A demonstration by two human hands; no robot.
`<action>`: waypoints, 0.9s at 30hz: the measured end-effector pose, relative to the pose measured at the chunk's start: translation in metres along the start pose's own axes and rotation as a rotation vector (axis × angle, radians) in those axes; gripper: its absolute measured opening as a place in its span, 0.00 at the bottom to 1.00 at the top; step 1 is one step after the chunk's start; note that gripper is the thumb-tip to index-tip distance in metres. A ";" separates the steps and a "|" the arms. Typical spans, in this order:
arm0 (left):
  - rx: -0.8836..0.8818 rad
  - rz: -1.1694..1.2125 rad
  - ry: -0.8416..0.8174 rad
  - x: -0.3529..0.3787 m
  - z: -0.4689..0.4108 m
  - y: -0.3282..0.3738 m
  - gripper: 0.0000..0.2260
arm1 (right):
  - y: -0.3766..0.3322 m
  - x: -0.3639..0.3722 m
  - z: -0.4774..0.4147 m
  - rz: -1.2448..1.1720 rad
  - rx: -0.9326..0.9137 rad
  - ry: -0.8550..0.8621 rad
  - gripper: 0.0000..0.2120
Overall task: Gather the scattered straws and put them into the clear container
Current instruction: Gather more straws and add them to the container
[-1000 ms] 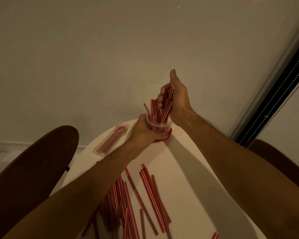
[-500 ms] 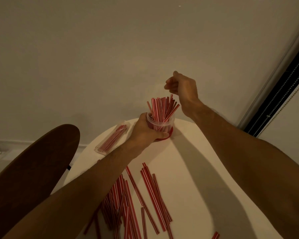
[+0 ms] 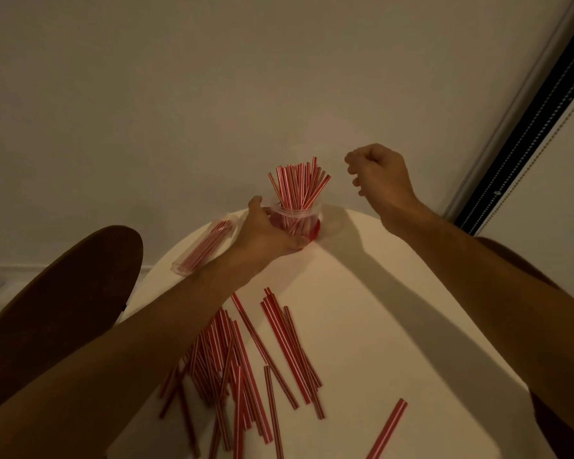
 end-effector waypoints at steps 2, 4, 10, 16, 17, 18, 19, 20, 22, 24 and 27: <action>0.002 -0.141 0.035 -0.003 0.009 -0.001 0.53 | -0.001 -0.012 0.025 0.065 0.015 -0.057 0.04; -0.019 -0.153 0.045 -0.007 0.021 -0.003 0.51 | -0.002 -0.024 0.054 0.160 0.023 -0.135 0.02; 0.062 -0.406 0.051 -0.028 0.063 -0.007 0.39 | -0.020 -0.054 0.167 0.478 -0.050 -0.463 0.01; 0.389 -0.749 -0.345 -0.041 0.098 -0.015 0.18 | -0.018 -0.069 0.269 0.431 0.093 -0.786 0.15; 0.407 -0.799 -0.401 -0.042 0.101 -0.018 0.19 | -0.015 -0.068 0.280 0.425 0.079 -0.846 0.16; 0.411 -0.836 -0.457 -0.043 0.104 -0.021 0.21 | -0.012 -0.066 0.290 0.434 0.060 -0.882 0.18; 0.409 -0.859 -0.507 -0.044 0.106 -0.023 0.24 | -0.012 -0.065 0.297 0.476 0.011 -0.884 0.15; 0.409 -0.881 -0.551 -0.045 0.107 -0.024 0.26 | -0.011 -0.066 0.301 0.517 -0.082 -0.834 0.10; 0.418 -0.920 -0.614 -0.047 0.110 -0.024 0.29 | -0.017 -0.066 0.304 0.629 -0.211 -0.736 0.11; 0.438 -0.925 -0.647 -0.048 0.110 -0.024 0.28 | -0.015 -0.064 0.301 0.652 -0.239 -0.672 0.12; 0.455 -0.895 -0.654 -0.045 0.108 -0.024 0.26 | -0.004 -0.064 0.291 0.663 -0.244 -0.594 0.12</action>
Point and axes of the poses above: each hand's wrist, its own z-axis away from the middle knuckle, its own x-axis out of the palm, y = z × x, the point moved 2 cm from there along -z, towards the middle knuckle, and after that the axes turned 15 degrees about -z, right-handed, at the moved point
